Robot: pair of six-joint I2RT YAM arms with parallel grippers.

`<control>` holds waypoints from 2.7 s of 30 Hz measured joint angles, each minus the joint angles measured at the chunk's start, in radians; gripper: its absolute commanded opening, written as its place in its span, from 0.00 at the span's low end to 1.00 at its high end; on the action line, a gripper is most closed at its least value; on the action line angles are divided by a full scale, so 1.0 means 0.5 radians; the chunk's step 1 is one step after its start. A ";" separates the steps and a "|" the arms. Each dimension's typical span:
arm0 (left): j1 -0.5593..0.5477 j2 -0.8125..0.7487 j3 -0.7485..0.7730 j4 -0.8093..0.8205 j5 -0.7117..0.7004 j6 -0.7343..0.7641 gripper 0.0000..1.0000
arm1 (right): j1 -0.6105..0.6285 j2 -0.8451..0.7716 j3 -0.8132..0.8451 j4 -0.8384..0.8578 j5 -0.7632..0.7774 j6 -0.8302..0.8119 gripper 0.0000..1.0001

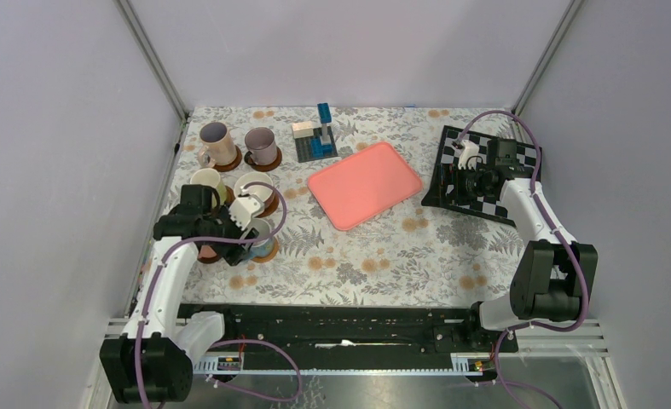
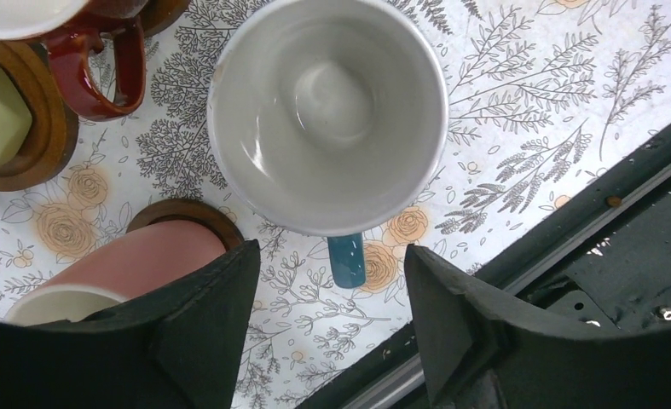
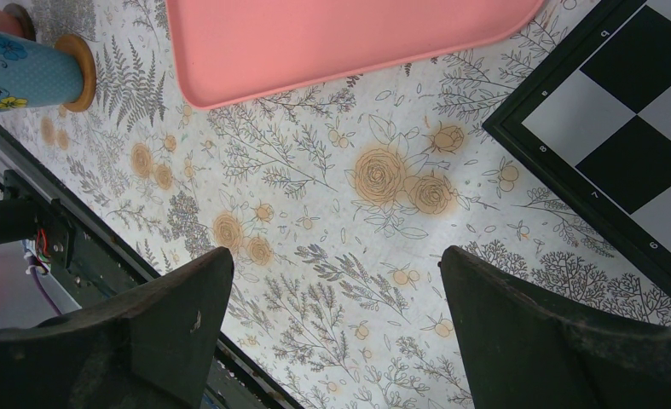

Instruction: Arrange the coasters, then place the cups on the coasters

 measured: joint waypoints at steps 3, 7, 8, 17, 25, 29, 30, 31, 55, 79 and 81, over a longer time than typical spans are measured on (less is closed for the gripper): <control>0.000 -0.008 0.068 -0.072 0.009 0.014 0.74 | 0.000 0.000 0.000 0.000 0.000 -0.001 0.98; 0.000 -0.008 0.205 -0.155 0.040 0.018 0.77 | 0.000 0.000 0.000 0.000 0.000 -0.001 0.98; 0.000 -0.005 0.249 -0.183 0.051 0.017 0.78 | 0.000 0.000 0.000 0.000 0.000 -0.001 0.98; -0.001 0.123 0.639 -0.295 0.162 -0.016 0.80 | 0.007 0.049 0.053 -0.001 0.029 0.007 0.98; -0.172 0.340 0.857 -0.259 0.280 -0.181 0.85 | 0.208 0.409 0.392 0.088 0.354 0.047 0.92; -0.328 0.371 0.854 -0.208 0.281 -0.288 0.86 | 0.371 0.723 0.681 0.100 0.503 0.029 0.85; -0.352 0.371 0.849 -0.192 0.281 -0.304 0.87 | 0.401 0.780 0.732 0.095 0.528 0.024 0.85; -0.377 0.372 0.845 -0.173 0.282 -0.327 0.87 | 0.434 0.843 0.788 0.087 0.551 0.020 0.87; -0.287 0.480 0.905 0.129 0.442 -0.980 0.91 | 1.495 1.571 1.560 0.014 0.739 0.059 0.71; 0.008 0.509 0.970 0.200 0.544 -1.212 0.90 | 1.707 1.364 1.006 0.185 0.887 -0.379 0.20; 0.027 0.526 0.970 0.201 0.550 -1.221 0.90 | 1.721 1.272 0.864 0.199 0.865 -0.423 0.12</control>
